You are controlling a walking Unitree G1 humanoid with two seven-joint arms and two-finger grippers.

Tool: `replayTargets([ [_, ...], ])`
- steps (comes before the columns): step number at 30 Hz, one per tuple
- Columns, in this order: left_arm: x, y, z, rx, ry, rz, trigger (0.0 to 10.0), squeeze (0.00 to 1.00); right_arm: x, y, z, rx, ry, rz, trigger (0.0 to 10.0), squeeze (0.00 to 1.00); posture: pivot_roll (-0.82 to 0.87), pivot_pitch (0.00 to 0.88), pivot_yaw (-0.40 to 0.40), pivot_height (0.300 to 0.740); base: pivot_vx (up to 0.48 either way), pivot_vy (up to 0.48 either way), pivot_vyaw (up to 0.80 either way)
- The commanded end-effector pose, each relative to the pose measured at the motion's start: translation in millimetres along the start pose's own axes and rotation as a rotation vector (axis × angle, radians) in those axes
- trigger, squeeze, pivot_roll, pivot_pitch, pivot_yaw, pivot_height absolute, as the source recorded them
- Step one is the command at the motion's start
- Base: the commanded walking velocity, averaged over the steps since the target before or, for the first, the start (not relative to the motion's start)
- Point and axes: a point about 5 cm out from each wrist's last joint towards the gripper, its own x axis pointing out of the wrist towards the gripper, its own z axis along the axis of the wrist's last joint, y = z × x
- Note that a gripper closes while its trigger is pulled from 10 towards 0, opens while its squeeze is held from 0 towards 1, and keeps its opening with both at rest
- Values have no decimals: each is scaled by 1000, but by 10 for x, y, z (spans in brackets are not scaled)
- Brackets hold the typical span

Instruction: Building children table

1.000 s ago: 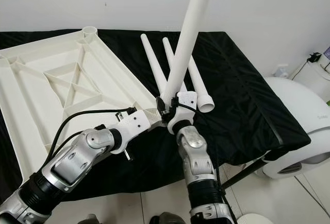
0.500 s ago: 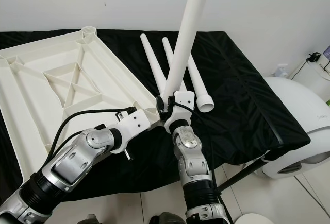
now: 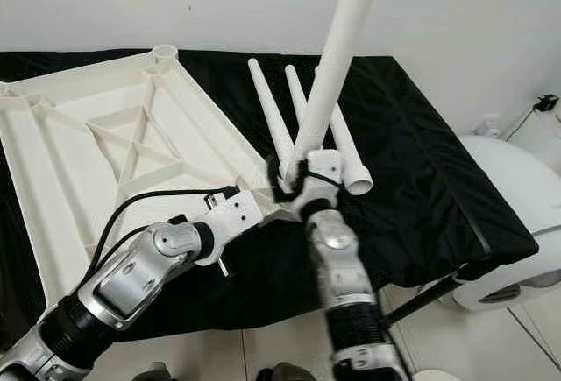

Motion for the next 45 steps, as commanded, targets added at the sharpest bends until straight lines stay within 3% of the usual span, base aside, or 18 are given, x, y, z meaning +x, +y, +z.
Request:
replayTargets([
  [1, 68, -190, -90, -16, 33, -126, 10000, 0, -28, -50, -51, 16, 14, 45, 10000, 0, 16, 0, -101, 740, 0, 0, 0],
  [9, 70, -153, -84, -9, 34, -127, 10000, 0, -62, -245, 10, -17, 20, 380, 10000, 0, 5, 0, -82, 740, 0, 0, 0],
  [25, 59, -130, -82, -11, 36, -112, 10000, 0, 194, -336, 33, -29, 77, 610, 10000, 0, 22, 0, -86, 740, 0, 0, 0],
  [26, 55, -130, -85, -11, 36, -111, 10000, 0, 202, -341, 26, -27, 88, 628, 8941, 0, 25, 0, -87, 740, 0, 0, 0],
  [28, 52, -130, -87, -12, 38, -110, 10000, 0, 211, -348, 20, -23, 97, 647, 8941, 0, 25, 0, -87, 740, 0, 0, 0],
  [29, 52, -132, -86, -13, 38, -110, 10000, 0, 208, -353, 15, -22, 100, 656, 78, 0, 26, 0, -89, 740, 0, 0, 0],
  [30, 52, -133, -86, -14, 38, -109, 10000, 0, 205, -357, 11, -22, 101, 659, 0, 0, 26, 0, -89, 740, 0, 0, 0],
  [44, 49, -151, -84, -18, 37, -112, 10000, 0, 118, -364, -19, 0, 62, 688, 0, 0, 20, 0, -90, 740, 0, 0, 0],
  [45, 48, -152, -85, -18, 37, -113, 10000, 0, 114, -351, -24, 6, 63, 661, 10000, 0, 18, 0, -90, 740, 0, 0, 0],
])
